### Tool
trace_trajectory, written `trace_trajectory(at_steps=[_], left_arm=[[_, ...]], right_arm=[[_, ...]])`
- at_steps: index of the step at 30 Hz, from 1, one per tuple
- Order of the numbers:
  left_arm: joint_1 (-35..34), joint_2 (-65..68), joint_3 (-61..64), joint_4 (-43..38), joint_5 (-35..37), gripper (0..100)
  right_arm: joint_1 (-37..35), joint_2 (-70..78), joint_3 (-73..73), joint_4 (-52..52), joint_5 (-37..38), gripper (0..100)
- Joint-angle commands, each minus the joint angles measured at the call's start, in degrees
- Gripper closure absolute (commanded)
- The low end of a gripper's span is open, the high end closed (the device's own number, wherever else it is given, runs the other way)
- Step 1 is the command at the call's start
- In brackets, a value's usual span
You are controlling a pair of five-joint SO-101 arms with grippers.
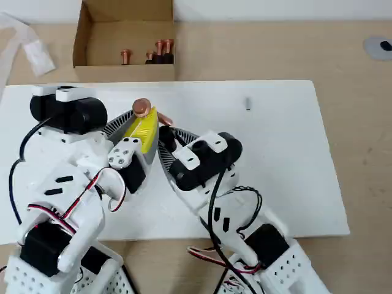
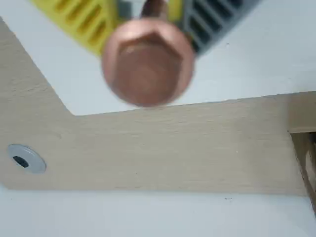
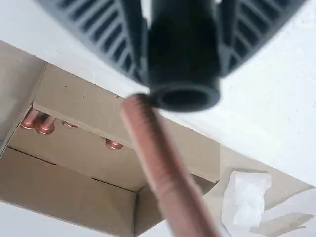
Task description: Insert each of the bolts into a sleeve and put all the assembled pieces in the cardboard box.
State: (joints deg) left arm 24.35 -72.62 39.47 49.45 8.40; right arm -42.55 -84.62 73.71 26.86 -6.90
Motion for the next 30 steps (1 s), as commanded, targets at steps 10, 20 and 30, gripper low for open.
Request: trace_trajectory(at_steps=[10,20,30], left_arm=[[1.05,2.33,-13.45,6.95,-5.63,99],[1.23,15.08,-30.33,21.01,-5.54,99],[1.23,17.71,-34.11,24.44,-2.81,99]], right_arm=[[-0.48,-1.27,-0.22,-1.67,0.53,98.9],[-0.57,-1.27,-0.22,-1.67,0.53,98.9],[-0.48,-1.27,-0.22,-1.67,0.53,98.9]])
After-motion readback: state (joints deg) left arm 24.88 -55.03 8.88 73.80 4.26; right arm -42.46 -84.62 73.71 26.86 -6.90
